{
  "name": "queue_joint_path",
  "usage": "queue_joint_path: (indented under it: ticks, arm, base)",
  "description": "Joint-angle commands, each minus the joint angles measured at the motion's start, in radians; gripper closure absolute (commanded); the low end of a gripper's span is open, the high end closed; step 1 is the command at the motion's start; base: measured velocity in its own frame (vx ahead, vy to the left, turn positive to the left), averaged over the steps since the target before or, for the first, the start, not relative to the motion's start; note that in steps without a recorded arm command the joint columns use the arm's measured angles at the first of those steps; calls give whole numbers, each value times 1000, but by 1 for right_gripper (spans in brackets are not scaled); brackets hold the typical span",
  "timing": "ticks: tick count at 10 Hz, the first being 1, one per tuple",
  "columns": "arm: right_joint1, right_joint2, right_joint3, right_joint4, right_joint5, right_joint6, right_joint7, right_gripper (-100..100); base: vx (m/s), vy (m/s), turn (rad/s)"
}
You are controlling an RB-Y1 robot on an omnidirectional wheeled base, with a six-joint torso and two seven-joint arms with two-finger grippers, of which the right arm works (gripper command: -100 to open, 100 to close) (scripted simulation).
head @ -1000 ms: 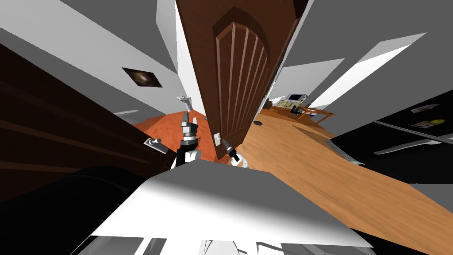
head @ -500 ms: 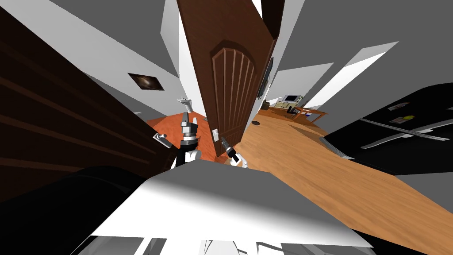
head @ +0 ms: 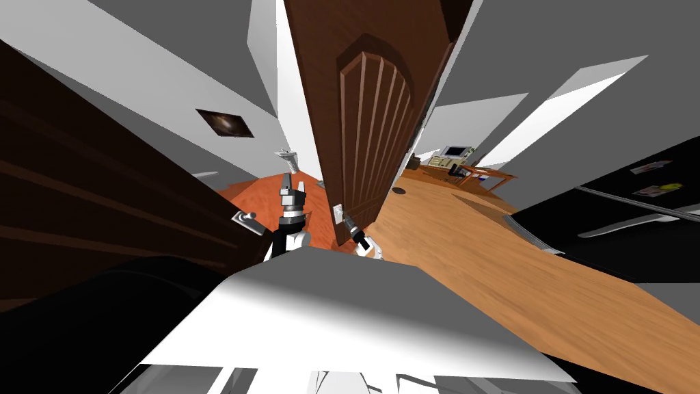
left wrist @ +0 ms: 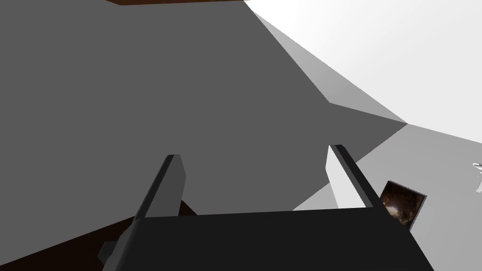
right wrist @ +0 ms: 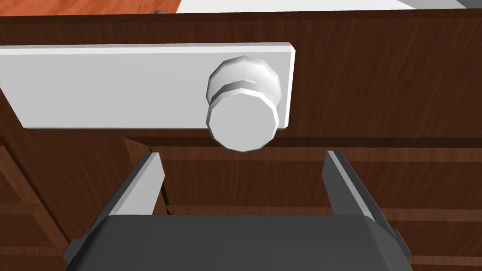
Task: Push the door open
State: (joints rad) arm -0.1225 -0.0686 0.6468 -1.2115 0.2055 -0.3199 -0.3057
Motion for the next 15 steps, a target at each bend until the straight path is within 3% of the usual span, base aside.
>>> queue_joint_path:
  ticks: [1,3,4,5,10,15]
  arm:
    - [-2,6,-5,6,0,-4,5,-100]
    - [-5,21,-13,16,-1,-9,11,-100]
    - [-4,16,-10,12,-1,-7,8,-100]
    - [-4,16,-10,12,-1,-7,8,100]
    - [-4,16,-10,12,-1,-7,8,100]
    - [29,-4,-5,-7,-30,4,63,100]
  base:
    - [140,146,26]
    - [139,164,22]
    - [70,57,-1]
    - [-11,-4,-4]
    - [-12,-11,3]
    - [131,117,-140]
